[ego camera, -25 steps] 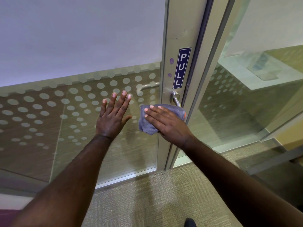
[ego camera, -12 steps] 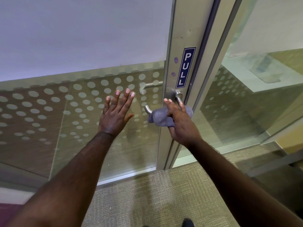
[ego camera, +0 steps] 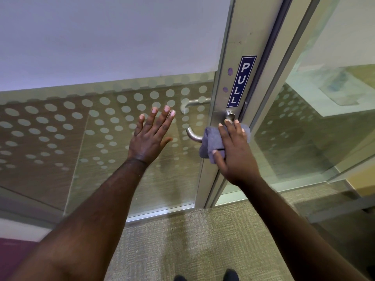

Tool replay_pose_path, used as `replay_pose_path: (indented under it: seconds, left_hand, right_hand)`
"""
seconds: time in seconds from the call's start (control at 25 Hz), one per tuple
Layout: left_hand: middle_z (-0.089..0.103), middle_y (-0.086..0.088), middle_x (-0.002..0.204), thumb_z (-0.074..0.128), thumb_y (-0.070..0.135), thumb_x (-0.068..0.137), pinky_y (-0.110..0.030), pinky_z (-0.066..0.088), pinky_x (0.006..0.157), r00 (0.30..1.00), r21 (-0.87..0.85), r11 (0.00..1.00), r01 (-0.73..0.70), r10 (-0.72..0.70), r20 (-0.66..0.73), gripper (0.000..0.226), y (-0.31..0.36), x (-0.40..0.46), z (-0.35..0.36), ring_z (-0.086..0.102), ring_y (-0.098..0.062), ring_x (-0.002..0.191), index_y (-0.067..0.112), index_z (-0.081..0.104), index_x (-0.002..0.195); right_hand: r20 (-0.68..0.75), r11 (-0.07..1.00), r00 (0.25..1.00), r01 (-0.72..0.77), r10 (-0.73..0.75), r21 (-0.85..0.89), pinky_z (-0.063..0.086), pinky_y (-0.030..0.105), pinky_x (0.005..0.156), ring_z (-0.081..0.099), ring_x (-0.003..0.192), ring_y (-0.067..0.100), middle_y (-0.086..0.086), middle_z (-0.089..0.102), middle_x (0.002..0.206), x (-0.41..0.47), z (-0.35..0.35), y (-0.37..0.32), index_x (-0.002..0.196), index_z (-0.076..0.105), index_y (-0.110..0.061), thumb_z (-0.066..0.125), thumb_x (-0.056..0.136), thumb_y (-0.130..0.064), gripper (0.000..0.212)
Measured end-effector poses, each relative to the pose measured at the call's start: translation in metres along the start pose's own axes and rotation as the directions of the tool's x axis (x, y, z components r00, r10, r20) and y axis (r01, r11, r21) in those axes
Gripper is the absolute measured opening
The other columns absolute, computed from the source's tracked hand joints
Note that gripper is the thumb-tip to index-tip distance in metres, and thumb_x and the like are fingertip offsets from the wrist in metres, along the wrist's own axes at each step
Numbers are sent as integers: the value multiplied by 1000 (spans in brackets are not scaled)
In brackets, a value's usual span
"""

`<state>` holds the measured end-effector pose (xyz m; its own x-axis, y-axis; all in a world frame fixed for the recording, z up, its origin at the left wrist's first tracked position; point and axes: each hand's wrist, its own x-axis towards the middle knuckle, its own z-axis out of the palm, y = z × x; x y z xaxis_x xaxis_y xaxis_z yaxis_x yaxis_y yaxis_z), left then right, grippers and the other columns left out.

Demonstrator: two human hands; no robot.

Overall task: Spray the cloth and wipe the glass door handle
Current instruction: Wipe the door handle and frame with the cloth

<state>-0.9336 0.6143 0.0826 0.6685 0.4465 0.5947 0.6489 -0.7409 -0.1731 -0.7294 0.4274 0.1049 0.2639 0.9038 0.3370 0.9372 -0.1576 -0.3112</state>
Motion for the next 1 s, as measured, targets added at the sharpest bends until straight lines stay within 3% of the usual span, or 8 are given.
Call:
replay_pose_path:
  seconds: [0.08,0.12,0.24,0.44,0.64,0.76,1.0]
  left_hand:
    - [-22,11,160,54,44,89,-34,-19,116,1000,5,1000,-3,3,8,93,0,0,0,-24,-12,145,30,-13,152]
    - [-26,13,159,53,45,89,-34,-19,116,1000,2,1000,-3,3,10,93,-1,0,-1,-24,-12,145,30,-14,152]
    - [-27,14,158,53,45,89,-34,-18,117,1000,-8,1000,-8,8,-4,93,0,-1,1,-23,-12,146,30,-12,152]
    - [-25,12,159,53,46,89,-36,-15,118,999,11,1000,-23,24,-31,92,-1,-1,4,-21,-13,147,28,-10,153]
    - [-25,13,159,53,43,89,-35,-15,118,999,-14,1000,-23,22,-30,93,-1,-2,4,-21,-13,147,29,-12,153]
    - [-24,14,159,51,38,90,-35,-15,118,999,-40,999,-19,17,-30,90,-1,-3,4,-21,-13,147,29,-13,153]
    - [-24,11,160,35,50,93,-36,-13,118,998,3,999,-35,36,-50,79,-2,-3,3,-20,-14,147,26,-11,153]
  right_hand:
    - [-8,994,1000,11,-12,-105,8,50,119,2,147,32,17,15,158,3,6,-7,150,20,-7,48,86,-60,88]
    - [-27,991,1000,-7,3,-137,9,52,118,5,147,35,18,19,157,5,10,-10,149,22,-5,57,84,-56,89]
    - [-74,981,996,-59,46,-182,13,53,117,17,145,36,19,32,152,12,19,-19,146,31,-5,71,81,-20,77]
    - [-45,970,998,36,-48,-240,3,44,116,20,144,33,17,35,151,21,20,-48,145,32,-6,65,84,-12,70]
    - [-9,973,1000,-11,9,-229,-3,41,117,10,146,33,19,22,155,33,15,-88,149,17,-4,40,95,-11,59]
    - [4,928,984,169,-177,-333,-1,43,118,7,147,35,23,17,157,27,22,-90,149,16,1,29,92,-7,59]
    - [133,714,835,530,-534,-458,19,44,118,25,143,34,24,33,151,12,37,-53,140,35,7,33,93,-5,48]
